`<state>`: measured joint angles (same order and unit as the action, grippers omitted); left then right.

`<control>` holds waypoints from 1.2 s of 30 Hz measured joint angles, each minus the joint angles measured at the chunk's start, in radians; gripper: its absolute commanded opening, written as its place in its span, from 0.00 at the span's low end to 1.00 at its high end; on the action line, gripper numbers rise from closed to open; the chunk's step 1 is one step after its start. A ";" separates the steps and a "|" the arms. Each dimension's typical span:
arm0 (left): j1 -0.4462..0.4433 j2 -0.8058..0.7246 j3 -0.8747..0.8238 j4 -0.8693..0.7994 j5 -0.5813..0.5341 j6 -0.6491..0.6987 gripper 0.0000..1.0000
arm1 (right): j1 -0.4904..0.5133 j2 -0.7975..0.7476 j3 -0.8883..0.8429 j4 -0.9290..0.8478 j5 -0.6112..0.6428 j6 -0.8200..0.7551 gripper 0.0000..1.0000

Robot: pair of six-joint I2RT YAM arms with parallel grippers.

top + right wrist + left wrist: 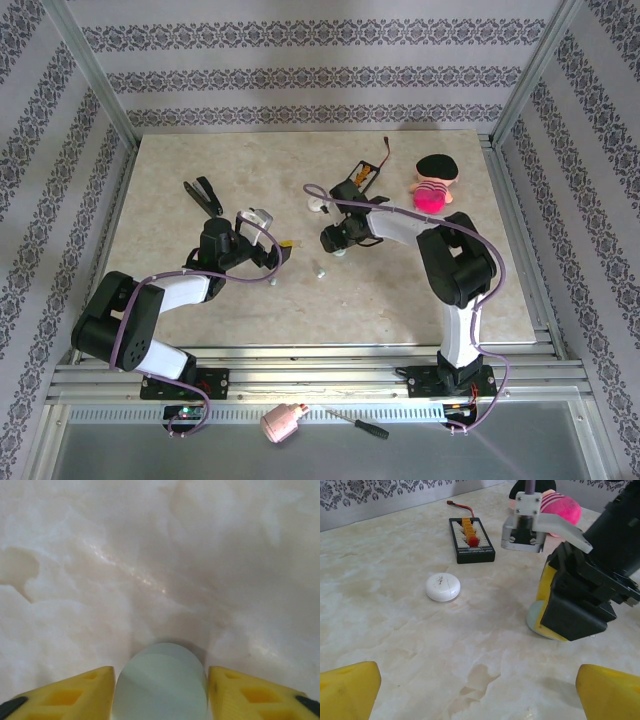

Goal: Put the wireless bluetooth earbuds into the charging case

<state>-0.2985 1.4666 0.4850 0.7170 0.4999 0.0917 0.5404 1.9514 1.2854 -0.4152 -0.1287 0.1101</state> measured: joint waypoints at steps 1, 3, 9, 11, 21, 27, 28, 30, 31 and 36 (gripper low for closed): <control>0.000 0.001 0.000 0.000 0.000 -0.003 0.99 | 0.001 -0.010 -0.013 0.004 0.012 -0.004 0.58; 0.000 0.003 0.000 0.000 -0.001 -0.008 0.99 | 0.008 -0.043 -0.047 0.022 0.039 -0.004 0.61; 0.005 0.008 0.000 0.001 0.000 -0.015 0.99 | 0.033 -0.114 -0.123 0.099 0.081 0.022 0.63; 0.006 0.011 0.000 0.001 0.000 -0.015 0.99 | 0.046 -0.117 -0.140 0.121 0.089 0.037 0.63; 0.006 0.014 -0.001 0.022 0.004 -0.014 1.00 | 0.084 -0.117 -0.209 0.160 0.137 0.097 0.61; 0.006 0.014 -0.024 0.058 -0.050 -0.055 0.99 | 0.084 -0.117 -0.219 0.166 0.145 0.120 0.44; 0.006 0.014 -0.026 0.060 -0.059 -0.064 1.00 | 0.084 -0.117 -0.219 0.166 0.146 0.122 0.41; 0.006 0.014 -0.033 0.073 -0.084 -0.084 0.99 | 0.084 -0.117 -0.219 0.167 0.148 0.123 0.38; 0.006 0.014 -0.039 0.083 -0.099 -0.096 0.99 | 0.084 -0.118 -0.219 0.167 0.148 0.122 0.37; 0.006 0.007 -0.048 0.090 -0.119 -0.112 0.99 | 0.084 -0.141 -0.230 0.166 0.145 0.114 0.33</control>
<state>-0.2924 1.4734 0.4366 0.8074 0.3805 -0.0200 0.6247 1.8103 1.0557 -0.2497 0.0162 0.2241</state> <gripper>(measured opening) 0.994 0.366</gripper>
